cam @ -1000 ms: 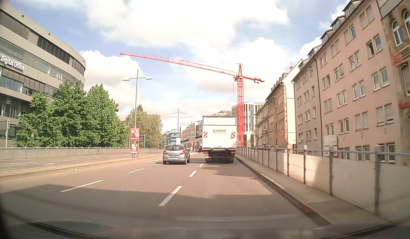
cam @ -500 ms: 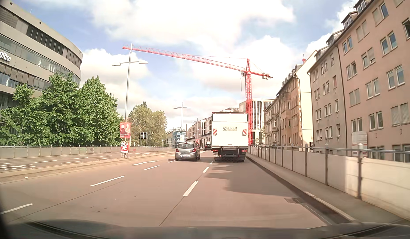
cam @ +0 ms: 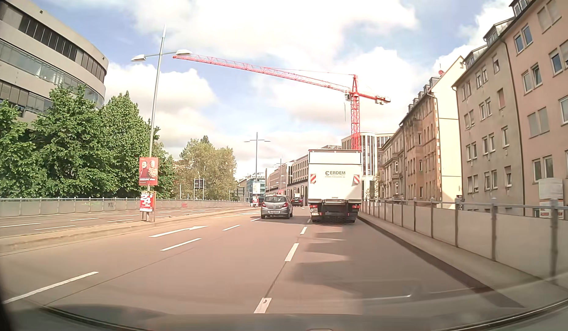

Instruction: Follow the waypoints while adhering to traffic rules and regulations

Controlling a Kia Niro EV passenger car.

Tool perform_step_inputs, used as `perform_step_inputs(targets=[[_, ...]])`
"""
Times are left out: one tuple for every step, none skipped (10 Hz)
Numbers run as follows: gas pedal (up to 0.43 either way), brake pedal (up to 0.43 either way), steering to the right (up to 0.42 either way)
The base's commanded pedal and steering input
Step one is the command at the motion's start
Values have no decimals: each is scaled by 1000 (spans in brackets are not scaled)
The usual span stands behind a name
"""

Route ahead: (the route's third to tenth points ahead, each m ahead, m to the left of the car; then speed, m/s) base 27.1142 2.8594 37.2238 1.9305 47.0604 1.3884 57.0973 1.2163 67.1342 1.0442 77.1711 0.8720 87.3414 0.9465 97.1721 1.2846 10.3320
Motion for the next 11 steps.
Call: perform_step_inputs(targets=[[47,0,-5],[87,0,-5],[118,0,-6],[118,0,-6],[118,0,-7],[118,0,-7],[118,0,-7],[118,0,-5],[118,0,-3],[118,0,-3],[118,0,-2]])
